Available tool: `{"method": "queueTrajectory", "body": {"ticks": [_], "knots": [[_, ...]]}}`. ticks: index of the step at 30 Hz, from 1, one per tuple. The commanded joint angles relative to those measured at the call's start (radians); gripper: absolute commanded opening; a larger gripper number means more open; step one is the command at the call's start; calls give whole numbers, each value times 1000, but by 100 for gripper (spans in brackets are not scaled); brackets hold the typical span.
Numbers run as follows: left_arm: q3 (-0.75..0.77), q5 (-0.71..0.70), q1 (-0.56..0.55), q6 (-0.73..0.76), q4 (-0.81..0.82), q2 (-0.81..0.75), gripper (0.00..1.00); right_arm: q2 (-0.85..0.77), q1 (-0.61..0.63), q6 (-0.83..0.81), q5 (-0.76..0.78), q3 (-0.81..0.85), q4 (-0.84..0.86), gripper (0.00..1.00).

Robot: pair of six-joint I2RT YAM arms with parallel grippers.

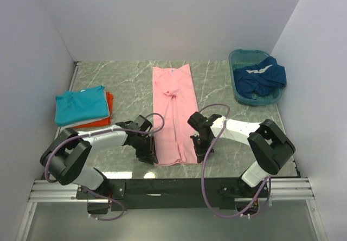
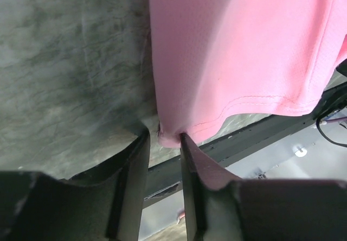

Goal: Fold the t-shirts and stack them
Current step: Fold the tshirt

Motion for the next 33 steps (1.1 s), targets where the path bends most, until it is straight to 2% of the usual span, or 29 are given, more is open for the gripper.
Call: {"method": "queueTrajectory", "body": {"ticks": [1, 10, 15, 25, 33], "knots": [[1, 3, -5, 26, 40, 26, 35, -2, -1, -2, 39, -14, 21, 0], [-5, 16, -5, 36, 68, 66, 22, 3, -1, -4, 38, -12, 21, 0], [0, 7, -6, 41, 68, 73, 0, -8, -3, -1, 50, -9, 15, 0], [12, -59, -6, 29, 48, -68, 0, -75, -3, 19, 90, 20, -48, 0], [75, -77, -6, 63, 4, -69, 0, -108, -1, 28, 157, 87, -115, 0]]}}
